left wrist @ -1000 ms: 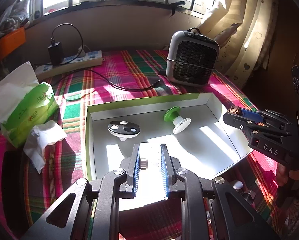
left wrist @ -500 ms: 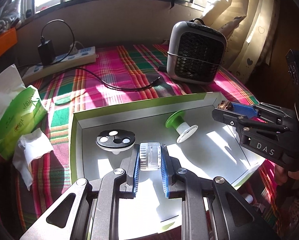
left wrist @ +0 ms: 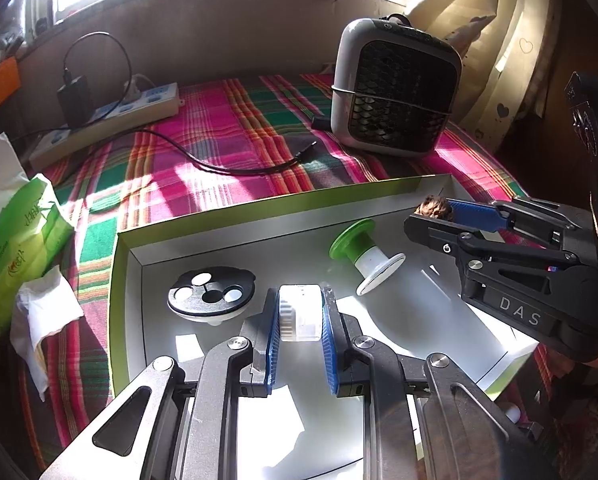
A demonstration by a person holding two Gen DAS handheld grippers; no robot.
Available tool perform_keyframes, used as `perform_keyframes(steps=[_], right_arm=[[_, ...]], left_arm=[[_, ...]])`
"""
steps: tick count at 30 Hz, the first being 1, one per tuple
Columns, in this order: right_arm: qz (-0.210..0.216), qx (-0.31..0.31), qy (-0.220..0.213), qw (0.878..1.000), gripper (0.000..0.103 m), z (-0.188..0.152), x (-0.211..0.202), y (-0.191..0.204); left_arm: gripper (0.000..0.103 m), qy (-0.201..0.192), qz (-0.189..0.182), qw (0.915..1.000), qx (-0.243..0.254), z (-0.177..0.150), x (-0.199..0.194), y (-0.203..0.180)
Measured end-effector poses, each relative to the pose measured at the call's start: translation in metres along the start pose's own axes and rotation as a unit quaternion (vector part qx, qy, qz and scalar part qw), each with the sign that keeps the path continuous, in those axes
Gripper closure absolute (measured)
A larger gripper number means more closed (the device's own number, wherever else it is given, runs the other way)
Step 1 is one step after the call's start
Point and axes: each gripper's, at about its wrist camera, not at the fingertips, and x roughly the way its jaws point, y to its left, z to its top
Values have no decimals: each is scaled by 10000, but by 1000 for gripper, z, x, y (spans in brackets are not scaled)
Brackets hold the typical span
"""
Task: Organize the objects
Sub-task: 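Carry white cylinder with left tool while right tool carries walnut into box, then open left tool releasing cylinder in box while right tool releases walnut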
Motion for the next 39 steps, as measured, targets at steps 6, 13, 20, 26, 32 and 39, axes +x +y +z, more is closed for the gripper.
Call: perform_keyframes(steps=[6,13,20,26,32,39], right_arm=[[-17,-71,11,10000,69,1,3,3],[-78,-162,54,9998,69,0,6,8],[-165,-237,76,9996,69,0,8,10],[-179,-287,94,9994,69,0,9,11],[-229,-319,116,9992,69,0,10,12],[-277,-334,127,9990,69,0,10,13]], left_arm=[[86,24,6,10000,6,1,3,0],[86,4,60,10000,48,1,4,-1],[86,-3,106,9999,85,2,4,-2],[86,-3,116,9999,83,2,4,-1],[86,-8,123,9999,93,2,4,-1],[82,-8,116,9999,113,2,4,-2]])
